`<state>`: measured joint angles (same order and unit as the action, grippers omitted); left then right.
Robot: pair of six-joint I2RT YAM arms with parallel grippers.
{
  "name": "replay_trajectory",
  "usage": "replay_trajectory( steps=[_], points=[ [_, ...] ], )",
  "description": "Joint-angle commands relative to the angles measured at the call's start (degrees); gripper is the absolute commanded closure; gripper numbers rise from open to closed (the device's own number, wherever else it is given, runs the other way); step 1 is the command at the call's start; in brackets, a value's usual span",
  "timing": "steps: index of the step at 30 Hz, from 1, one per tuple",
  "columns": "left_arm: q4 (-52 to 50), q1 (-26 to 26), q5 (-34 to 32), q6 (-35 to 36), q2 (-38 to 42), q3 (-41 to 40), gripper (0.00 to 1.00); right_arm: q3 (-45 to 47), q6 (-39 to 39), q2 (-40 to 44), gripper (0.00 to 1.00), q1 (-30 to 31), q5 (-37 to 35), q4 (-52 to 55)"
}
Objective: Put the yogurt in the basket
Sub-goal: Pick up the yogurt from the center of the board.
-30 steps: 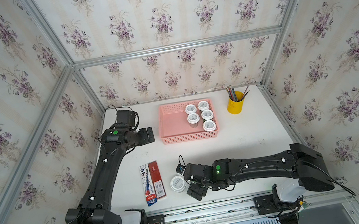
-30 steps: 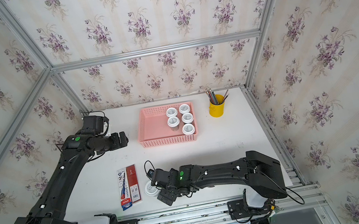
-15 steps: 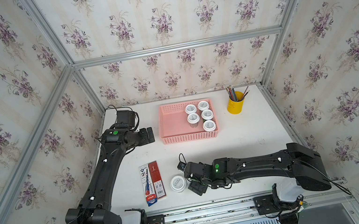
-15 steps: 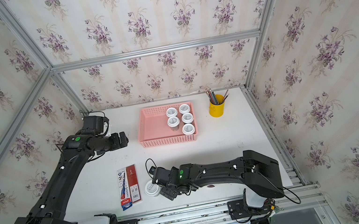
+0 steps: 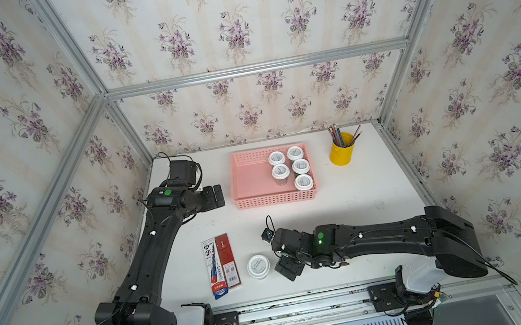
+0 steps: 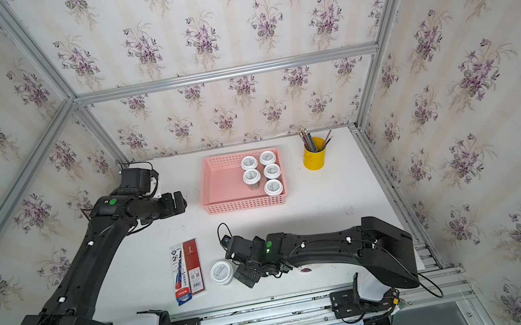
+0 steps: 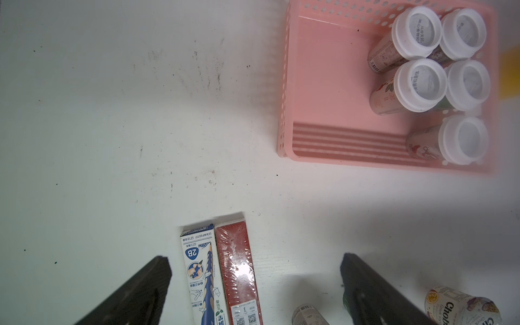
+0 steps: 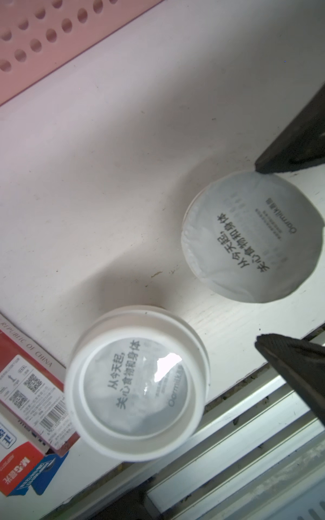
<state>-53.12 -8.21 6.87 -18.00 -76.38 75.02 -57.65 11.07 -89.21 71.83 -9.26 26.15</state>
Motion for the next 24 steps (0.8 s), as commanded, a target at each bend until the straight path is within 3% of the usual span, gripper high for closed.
replay_trajectory(
  steps=[1,18,24],
  points=[
    [0.16,0.10,0.40,0.27,0.25,-0.09,0.01,-0.16,-1.20,-0.67,0.07,-0.58,1.00,-1.30],
    [0.31,0.04,0.73,0.25,0.53,-0.23,0.01,-2.69,-4.39,-3.40,0.08,-2.63,1.91,-0.40],
    [0.32,0.05,0.86,0.26,0.44,-0.19,0.01,-1.68,-5.09,-3.35,0.14,-2.66,3.97,-1.53]
  ],
)
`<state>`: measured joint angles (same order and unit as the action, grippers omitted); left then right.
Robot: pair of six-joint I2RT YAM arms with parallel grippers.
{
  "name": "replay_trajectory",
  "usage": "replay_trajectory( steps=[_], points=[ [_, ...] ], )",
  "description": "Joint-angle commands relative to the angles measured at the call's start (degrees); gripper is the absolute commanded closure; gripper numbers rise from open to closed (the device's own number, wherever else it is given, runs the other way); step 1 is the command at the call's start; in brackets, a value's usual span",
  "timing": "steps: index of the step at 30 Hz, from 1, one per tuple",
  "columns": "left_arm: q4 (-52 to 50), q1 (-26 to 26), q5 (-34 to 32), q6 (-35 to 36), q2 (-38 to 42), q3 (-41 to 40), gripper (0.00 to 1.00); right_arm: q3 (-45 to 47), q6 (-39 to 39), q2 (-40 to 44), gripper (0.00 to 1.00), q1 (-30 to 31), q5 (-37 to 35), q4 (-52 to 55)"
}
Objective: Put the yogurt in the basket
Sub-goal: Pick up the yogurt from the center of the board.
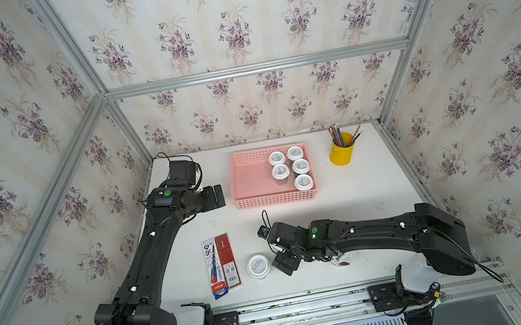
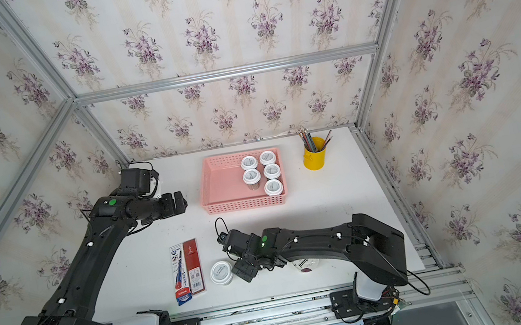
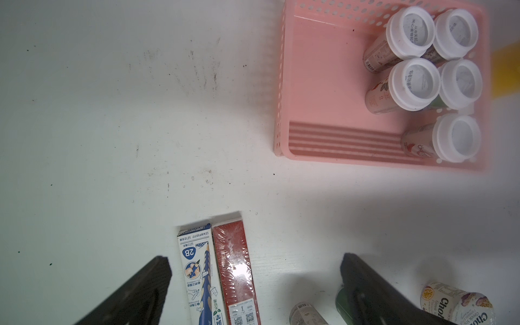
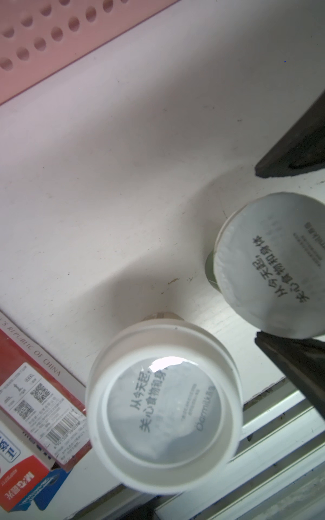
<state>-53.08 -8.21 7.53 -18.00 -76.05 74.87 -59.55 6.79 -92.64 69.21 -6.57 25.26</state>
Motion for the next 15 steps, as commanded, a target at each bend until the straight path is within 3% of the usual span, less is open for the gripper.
replay_trajectory(
  steps=[1,15],
  points=[
    [0.27,0.03,0.25,0.25,0.16,-0.07,0.01,0.25,-0.98,-0.05,0.15,-0.05,1.68,-0.88],
    [0.26,0.04,0.29,0.25,0.09,-0.12,0.01,0.49,-2.13,-1.47,0.17,-0.49,3.07,-1.67]
  ],
)
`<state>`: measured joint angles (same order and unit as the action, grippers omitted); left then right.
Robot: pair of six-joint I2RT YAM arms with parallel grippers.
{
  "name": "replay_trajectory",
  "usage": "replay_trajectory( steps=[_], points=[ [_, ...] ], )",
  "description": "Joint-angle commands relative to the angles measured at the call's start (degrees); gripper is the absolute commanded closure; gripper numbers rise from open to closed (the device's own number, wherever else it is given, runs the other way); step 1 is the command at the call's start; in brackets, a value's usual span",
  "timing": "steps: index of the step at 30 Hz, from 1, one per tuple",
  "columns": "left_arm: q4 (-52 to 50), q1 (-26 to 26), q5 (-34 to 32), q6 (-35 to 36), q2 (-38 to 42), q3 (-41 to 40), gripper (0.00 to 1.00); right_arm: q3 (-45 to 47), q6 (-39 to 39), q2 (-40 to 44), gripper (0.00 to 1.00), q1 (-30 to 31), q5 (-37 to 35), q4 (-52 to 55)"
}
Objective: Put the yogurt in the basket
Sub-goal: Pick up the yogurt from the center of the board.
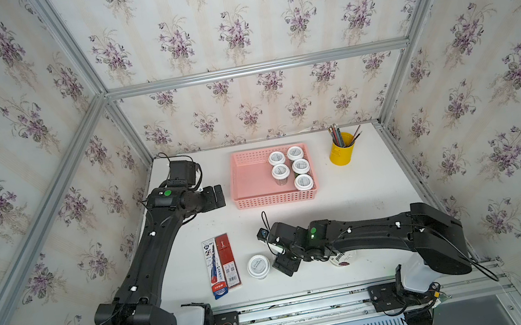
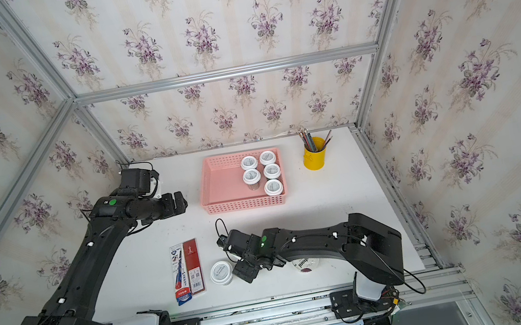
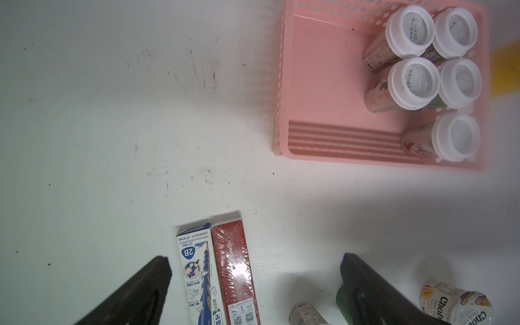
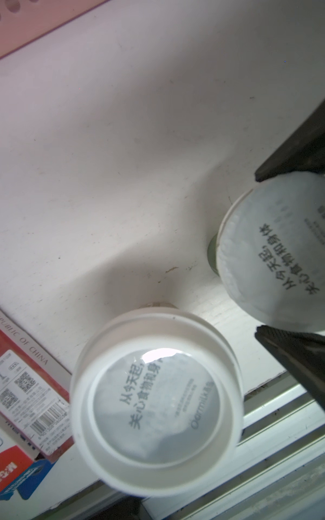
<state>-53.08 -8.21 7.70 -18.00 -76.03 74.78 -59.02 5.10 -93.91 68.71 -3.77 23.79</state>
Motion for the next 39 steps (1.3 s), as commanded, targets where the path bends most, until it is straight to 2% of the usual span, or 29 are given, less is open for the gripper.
replay_trajectory(
  steps=[1,28,33,39],
  points=[
    [0.26,0.04,0.12,0.25,0.05,0.01,0.01,-0.05,-0.53,-0.31,0.17,0.02,0.25,-0.12],
    [0.26,0.06,0.36,-0.01,-0.17,0.01,0.01,-1.83,-0.88,0.30,0.24,0.02,-1.82,3.91],
    [0.22,-0.20,0.73,0.05,-0.35,0.12,0.01,-4.58,-1.43,-0.09,0.24,-0.29,-2.38,6.95],
    [-0.73,-1.67,-0.64,0.26,-0.45,0.69,0.01,-12.51,-1.85,-2.04,0.25,-3.25,-3.37,12.36]
  ],
)
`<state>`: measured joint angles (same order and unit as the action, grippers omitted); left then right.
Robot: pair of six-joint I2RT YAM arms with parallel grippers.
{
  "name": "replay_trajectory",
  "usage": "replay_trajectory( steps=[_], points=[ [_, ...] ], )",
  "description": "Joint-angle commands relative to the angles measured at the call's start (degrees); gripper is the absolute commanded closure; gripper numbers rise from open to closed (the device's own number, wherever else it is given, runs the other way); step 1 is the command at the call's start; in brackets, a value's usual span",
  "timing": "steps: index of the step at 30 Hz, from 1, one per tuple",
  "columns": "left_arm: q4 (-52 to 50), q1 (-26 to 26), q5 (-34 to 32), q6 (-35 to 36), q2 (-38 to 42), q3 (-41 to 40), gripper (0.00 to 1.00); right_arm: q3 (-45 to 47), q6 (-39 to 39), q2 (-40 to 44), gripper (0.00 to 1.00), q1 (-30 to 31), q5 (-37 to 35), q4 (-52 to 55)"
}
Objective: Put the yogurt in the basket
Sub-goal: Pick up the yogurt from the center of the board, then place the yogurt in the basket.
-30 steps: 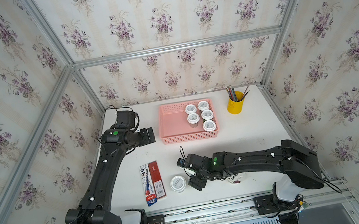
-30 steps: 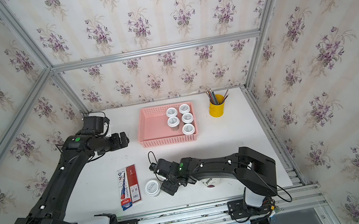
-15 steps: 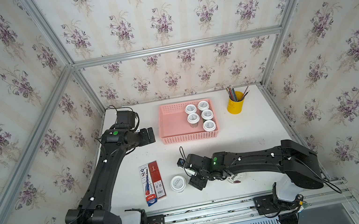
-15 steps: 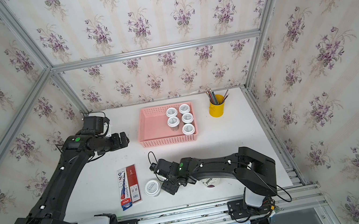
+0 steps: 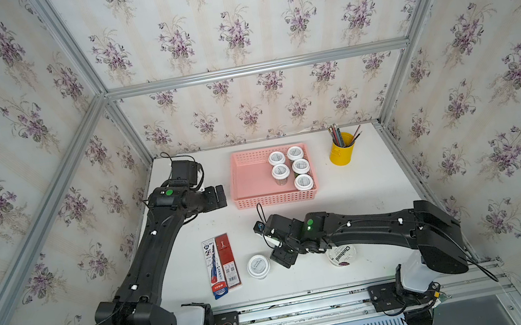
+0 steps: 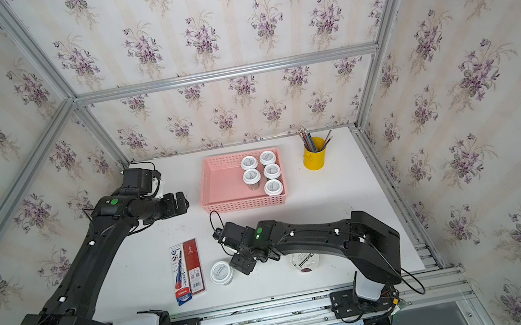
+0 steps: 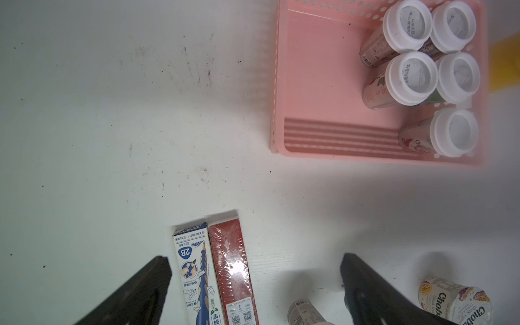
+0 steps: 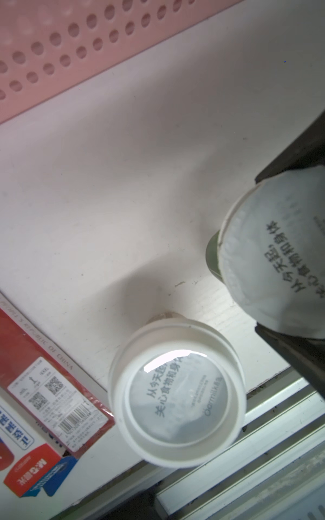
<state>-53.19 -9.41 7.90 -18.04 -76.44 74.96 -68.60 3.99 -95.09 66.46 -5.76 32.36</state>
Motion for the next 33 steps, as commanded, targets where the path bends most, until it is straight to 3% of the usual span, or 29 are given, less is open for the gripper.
replay_trajectory(
  steps=[1,18,33],
  points=[
    [-0.65,-0.64,-1.03,0.31,0.03,0.54,0.01,-4.54,-0.87,-1.35,0.24,-1.51,-1.64,4.53],
    [-0.33,-1.29,-0.87,0.99,0.66,0.05,0.01,-37.96,2.33,-17.38,0.25,-18.02,-3.44,14.46],
    [-0.16,-1.37,0.10,1.09,0.84,-0.18,0.01,-41.27,3.21,-23.66,0.25,-23.64,-5.14,13.92]
  ],
)
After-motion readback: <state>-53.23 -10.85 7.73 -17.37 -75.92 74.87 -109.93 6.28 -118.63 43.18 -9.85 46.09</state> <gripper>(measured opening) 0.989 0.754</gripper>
